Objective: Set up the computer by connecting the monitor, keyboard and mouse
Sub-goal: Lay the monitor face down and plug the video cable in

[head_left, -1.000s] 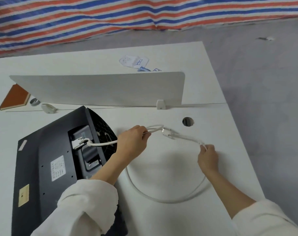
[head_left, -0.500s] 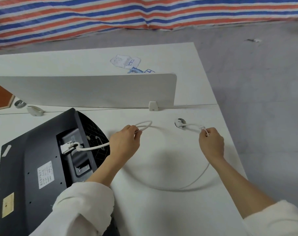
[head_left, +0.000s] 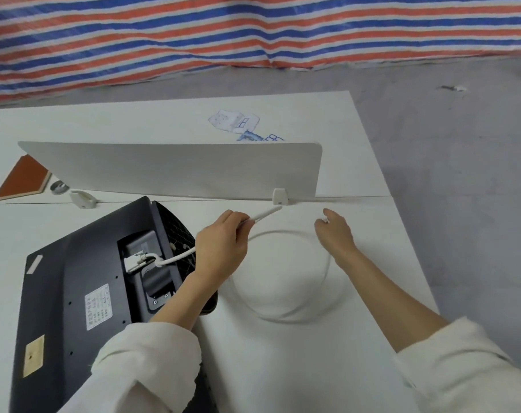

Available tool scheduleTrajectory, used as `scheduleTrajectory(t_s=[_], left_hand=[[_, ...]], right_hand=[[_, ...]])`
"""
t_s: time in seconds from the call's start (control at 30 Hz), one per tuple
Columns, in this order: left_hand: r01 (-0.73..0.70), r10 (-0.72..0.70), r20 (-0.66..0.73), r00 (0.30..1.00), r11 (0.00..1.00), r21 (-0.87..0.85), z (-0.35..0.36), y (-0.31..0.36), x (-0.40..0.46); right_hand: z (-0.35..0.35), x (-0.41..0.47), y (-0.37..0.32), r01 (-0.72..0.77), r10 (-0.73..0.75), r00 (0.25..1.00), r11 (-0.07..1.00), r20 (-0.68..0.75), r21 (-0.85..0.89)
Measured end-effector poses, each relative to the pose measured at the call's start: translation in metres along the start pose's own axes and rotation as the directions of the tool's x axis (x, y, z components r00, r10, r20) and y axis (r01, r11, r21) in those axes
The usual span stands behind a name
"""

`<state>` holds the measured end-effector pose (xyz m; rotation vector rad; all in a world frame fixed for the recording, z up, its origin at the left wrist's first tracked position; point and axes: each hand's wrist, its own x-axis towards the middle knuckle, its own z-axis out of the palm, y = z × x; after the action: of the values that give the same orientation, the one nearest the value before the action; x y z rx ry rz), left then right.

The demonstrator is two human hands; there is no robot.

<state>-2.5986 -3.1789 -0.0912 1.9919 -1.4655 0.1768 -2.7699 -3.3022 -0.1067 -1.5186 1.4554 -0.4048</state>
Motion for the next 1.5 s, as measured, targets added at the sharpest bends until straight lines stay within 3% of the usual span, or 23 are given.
scheduleTrajectory(t_s=[0.1, 0.2, 0.3, 0.43, 0.53, 0.67, 0.77, 0.87, 1.0, 1.1, 1.17, 1.27, 1.37, 1.43, 1.5], left_hand=[[-0.057, 0.054, -0.068, 0.996, 0.997, -0.056, -0.013, 0.0, 0.002], [-0.063, 0.049, -0.099, 0.994, 0.987, -0.146, -0.025, 0.001, 0.004], [-0.043, 0.022, -0.113, 0.993, 0.981, -0.187, -0.037, 0.0, 0.005], [0.052, -0.08, -0.149, 0.986, 0.981, -0.186, -0.046, -0.001, 0.007], [0.098, -0.131, -0.166, 0.977, 0.976, -0.195, -0.05, 0.0, 0.007], [0.05, -0.073, -0.131, 0.989, 0.985, -0.166, -0.041, 0.013, 0.001], [0.077, -0.109, -0.149, 0.983, 0.976, -0.204, -0.037, 0.018, 0.001], [0.088, -0.12, -0.162, 0.98, 0.978, -0.191, -0.042, 0.014, 0.004], [0.106, -0.129, -0.168, 0.977, 0.985, -0.139, -0.05, 0.011, 0.012], [0.08, -0.095, -0.166, 0.982, 0.992, -0.099, -0.048, 0.008, 0.017], [0.05, -0.055, -0.135, 0.989, 0.998, -0.046, -0.042, 0.007, 0.018], [0.033, -0.033, -0.074, 0.997, 0.999, 0.0, -0.029, 0.01, 0.016], [0.044, -0.043, -0.019, 0.999, 0.998, 0.048, -0.013, 0.014, 0.015], [0.041, -0.045, 0.053, 0.998, 0.996, 0.076, -0.003, 0.013, 0.014], [0.025, -0.048, 0.176, 0.983, 0.991, 0.131, 0.01, 0.01, 0.011]], right_hand=[[0.012, -0.019, -0.005, 0.188, -0.191, 0.98, 0.98, 0.053, 0.058], [0.025, -0.03, -0.027, 0.435, -0.446, 0.878, 0.895, 0.17, 0.104], [0.035, -0.023, -0.049, 0.571, -0.578, 0.803, 0.816, 0.146, 0.092], [0.038, -0.007, -0.052, 0.557, -0.56, 0.828, 0.816, 0.032, -0.155], [0.025, -0.007, -0.025, 0.438, -0.493, 0.862, 0.842, -0.119, -0.315], [-0.005, -0.01, -0.02, 0.409, -0.412, 0.859, 0.909, -0.303, -0.077], [-0.023, -0.015, -0.049, 0.586, -0.545, 0.746, 0.81, -0.382, -0.01], [-0.038, -0.018, -0.076, 0.746, -0.706, 0.554, 0.656, -0.441, -0.111], [-0.057, -0.016, -0.089, 0.75, -0.836, 0.369, 0.526, -0.407, -0.401], [-0.069, -0.022, -0.072, 0.65, -0.859, 0.288, 0.499, -0.422, -0.573], [-0.072, -0.027, -0.047, 0.541, -0.84, 0.329, 0.542, -0.432, -0.643], [-0.071, -0.029, -0.009, 0.436, -0.696, 0.614, 0.693, -0.372, -0.574], [-0.064, -0.023, 0.019, 0.327, -0.442, 0.865, 0.856, -0.238, -0.401], [-0.055, -0.023, 0.03, 0.223, -0.288, 0.949, 0.902, -0.13, -0.37], [-0.042, -0.027, 0.041, 0.156, -0.164, 0.986, 0.906, 0.013, -0.394]])
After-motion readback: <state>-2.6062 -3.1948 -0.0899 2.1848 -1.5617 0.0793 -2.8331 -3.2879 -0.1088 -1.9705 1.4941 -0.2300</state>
